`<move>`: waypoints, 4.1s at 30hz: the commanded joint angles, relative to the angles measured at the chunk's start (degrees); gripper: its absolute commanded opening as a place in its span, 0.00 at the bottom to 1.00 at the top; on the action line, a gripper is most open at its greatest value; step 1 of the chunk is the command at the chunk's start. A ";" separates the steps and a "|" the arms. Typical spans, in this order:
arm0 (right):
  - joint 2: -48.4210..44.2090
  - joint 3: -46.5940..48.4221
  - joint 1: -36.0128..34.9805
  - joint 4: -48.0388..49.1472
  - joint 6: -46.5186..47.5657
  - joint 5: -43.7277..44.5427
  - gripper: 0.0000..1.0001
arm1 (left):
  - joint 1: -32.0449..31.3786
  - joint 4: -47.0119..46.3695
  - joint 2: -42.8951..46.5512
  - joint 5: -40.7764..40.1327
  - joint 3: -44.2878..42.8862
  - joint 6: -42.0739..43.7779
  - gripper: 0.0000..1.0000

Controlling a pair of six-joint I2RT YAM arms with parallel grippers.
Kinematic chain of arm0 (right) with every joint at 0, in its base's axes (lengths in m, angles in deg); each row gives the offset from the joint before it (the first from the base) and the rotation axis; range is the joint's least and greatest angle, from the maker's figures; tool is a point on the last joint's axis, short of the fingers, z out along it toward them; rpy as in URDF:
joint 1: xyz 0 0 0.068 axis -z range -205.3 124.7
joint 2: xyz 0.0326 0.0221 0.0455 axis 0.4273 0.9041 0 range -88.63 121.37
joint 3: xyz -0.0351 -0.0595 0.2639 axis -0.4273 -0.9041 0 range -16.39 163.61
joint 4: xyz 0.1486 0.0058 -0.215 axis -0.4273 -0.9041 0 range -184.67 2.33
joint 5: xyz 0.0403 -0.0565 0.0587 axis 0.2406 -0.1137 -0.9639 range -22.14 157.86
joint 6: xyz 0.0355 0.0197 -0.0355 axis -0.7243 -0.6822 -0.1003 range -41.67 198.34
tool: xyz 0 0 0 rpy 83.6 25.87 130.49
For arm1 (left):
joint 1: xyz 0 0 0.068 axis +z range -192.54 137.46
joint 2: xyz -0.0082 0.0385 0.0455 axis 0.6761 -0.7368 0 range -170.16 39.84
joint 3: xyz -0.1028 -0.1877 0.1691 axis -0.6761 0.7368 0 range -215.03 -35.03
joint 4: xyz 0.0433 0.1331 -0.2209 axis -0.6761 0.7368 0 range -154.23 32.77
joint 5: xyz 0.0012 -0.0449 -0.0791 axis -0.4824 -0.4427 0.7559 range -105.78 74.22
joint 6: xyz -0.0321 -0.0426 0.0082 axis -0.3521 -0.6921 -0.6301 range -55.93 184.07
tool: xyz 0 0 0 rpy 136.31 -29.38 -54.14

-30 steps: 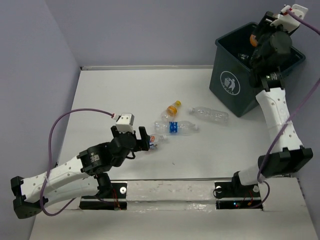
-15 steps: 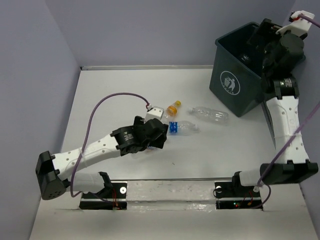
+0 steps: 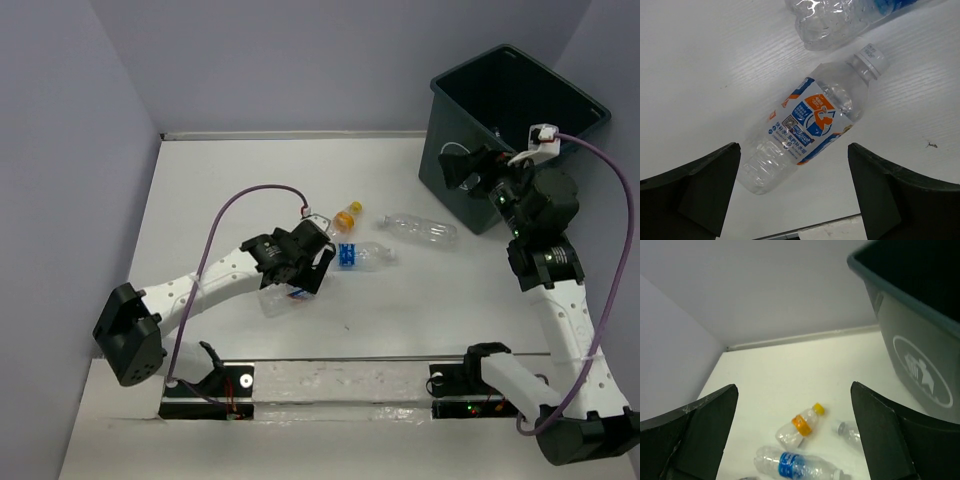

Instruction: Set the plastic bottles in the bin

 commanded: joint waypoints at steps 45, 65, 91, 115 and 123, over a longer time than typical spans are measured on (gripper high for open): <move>-20.16 -18.33 -0.13 -3.86 -9.67 -24.49 1.00 | -6.02 -8.82 8.38 12.79 3.79 -9.64 0.37; -8.66 -32.22 -14.18 14.50 -15.74 -31.26 1.00 | -12.17 -42.42 5.15 16.30 4.14 -2.52 0.37; 7.50 6.76 -18.15 5.82 5.86 12.12 0.30 | -13.23 -36.98 15.33 -0.38 12.48 -11.30 0.99; 33.63 38.54 4.20 -2.37 15.20 16.04 1.00 | -13.14 -28.53 44.78 -18.32 8.01 1.95 0.99; 29.13 16.67 -21.56 0.36 6.26 14.96 1.00 | -13.14 -28.18 43.38 -19.38 8.44 3.46 0.99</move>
